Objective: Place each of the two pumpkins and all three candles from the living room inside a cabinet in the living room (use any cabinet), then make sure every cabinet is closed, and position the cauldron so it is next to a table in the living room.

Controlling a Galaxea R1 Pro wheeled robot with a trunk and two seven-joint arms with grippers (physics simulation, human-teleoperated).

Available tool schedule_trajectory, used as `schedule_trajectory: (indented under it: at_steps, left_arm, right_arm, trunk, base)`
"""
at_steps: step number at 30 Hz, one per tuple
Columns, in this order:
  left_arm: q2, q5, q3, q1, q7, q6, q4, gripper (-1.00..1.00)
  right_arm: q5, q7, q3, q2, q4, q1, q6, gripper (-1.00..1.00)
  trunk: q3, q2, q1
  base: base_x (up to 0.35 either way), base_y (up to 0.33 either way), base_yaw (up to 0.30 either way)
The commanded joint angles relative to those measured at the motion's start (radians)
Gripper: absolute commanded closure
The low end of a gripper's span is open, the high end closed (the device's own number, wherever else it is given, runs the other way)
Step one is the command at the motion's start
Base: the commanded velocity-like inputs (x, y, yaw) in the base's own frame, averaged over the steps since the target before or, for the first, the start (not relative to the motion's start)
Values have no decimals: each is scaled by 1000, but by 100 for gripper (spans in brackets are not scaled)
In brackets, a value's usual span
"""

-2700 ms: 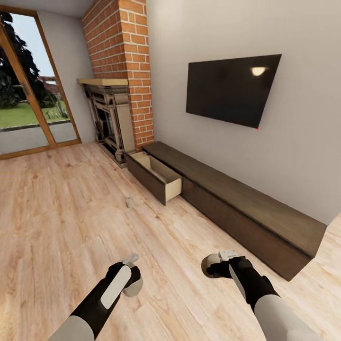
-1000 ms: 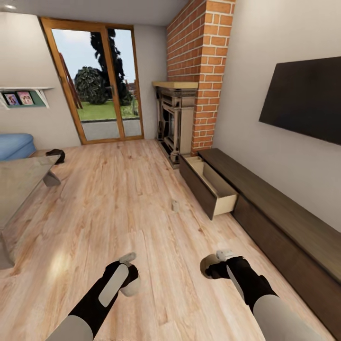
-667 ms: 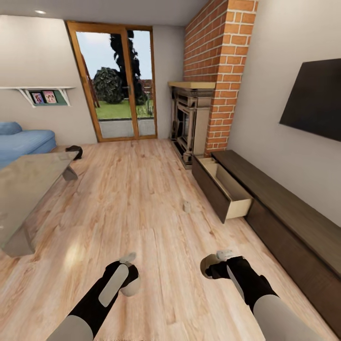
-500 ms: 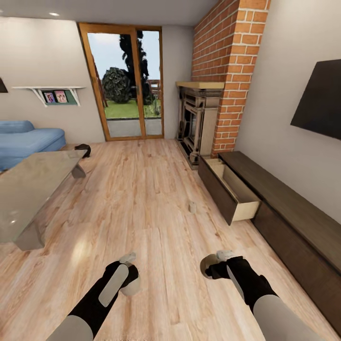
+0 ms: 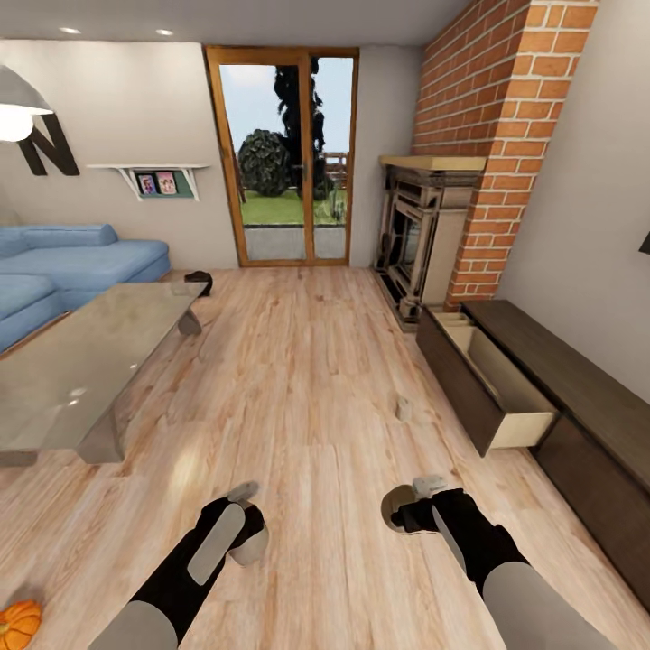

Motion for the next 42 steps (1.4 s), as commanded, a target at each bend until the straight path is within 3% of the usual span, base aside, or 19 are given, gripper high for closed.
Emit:
schedule_trajectory:
  at_steps: [1, 42]
  left_arm:
    - [0, -1, 0, 0, -1, 0, 0, 100]
    - [-1, -1, -3, 0, -2, 0, 0, 100]
  right_arm:
    - [0, 0, 0, 0, 0, 0, 0, 100]
    - [-2, 3, -2, -3, 7, 0, -3, 100]
  trunk:
    - [0, 0, 0]
    - [0, 0, 0]
  base:
    - [312, 92, 29]
    - [319, 41, 1]
